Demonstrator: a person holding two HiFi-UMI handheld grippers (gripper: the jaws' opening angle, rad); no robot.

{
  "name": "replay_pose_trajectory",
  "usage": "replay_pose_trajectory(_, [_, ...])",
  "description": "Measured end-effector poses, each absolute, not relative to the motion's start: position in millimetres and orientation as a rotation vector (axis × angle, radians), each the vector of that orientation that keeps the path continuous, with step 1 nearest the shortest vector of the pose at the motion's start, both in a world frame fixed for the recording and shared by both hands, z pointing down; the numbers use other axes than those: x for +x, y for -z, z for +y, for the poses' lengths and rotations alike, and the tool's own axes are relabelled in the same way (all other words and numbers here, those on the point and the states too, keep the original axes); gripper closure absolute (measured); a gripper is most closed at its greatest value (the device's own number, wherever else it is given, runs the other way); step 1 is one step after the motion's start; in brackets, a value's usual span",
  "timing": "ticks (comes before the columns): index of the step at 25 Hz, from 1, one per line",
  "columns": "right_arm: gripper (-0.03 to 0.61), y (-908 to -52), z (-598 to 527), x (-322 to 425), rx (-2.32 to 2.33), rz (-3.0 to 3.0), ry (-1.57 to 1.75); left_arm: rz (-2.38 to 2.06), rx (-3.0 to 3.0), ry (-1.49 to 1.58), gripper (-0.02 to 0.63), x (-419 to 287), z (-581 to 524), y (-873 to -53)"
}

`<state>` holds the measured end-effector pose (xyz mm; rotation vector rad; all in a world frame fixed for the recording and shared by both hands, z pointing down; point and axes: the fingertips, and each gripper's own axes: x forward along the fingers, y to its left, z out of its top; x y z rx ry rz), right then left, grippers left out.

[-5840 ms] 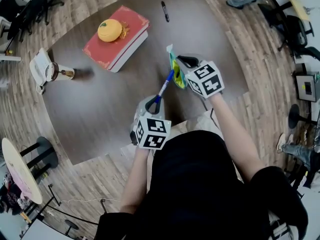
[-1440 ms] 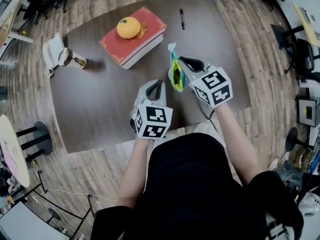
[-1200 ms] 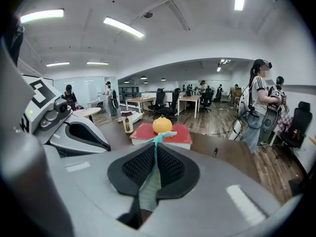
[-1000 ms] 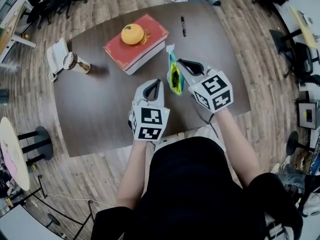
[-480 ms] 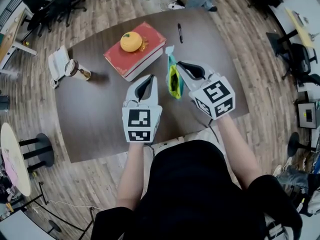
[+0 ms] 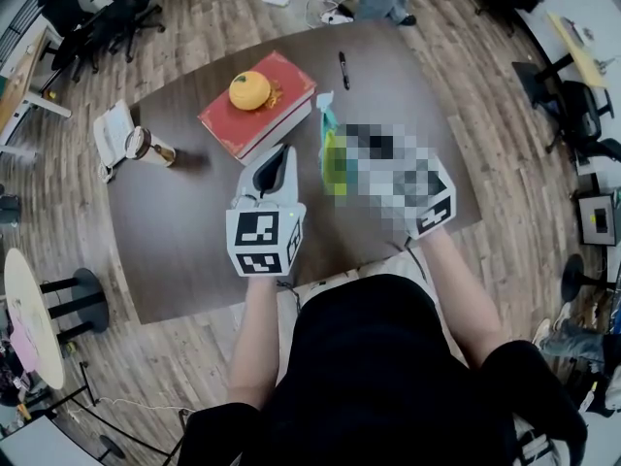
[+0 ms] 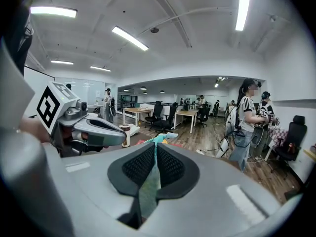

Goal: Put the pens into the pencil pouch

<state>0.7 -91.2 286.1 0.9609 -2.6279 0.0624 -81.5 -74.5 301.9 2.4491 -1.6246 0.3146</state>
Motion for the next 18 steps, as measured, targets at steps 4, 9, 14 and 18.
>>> replay_pose_trajectory(4, [0.557, -285.6, -92.6, 3.4, 0.972, -2.623, -0.053, -1.620, 2.448, -0.312, 0.615, -80.7, -75.8, -304.0])
replay_pose_trajectory(9, [0.557, -282.3, -93.6, 2.9, 0.975, -2.631, -0.043, -1.617, 2.446, -0.307, 0.615, -81.1, -77.5, -304.0])
replay_pose_trajectory(14, [0.557, -279.5, -93.9, 3.6, 0.994, -2.628, -0.031, -1.613, 2.440, -0.312, 0.615, -83.4, -76.3, -306.5])
replay_pose_trajectory(18, [0.557, -282.2, -93.6, 4.0, 0.995, -2.618, -0.032, -1.609, 2.438, -0.315, 0.615, -84.4, -76.2, -308.9])
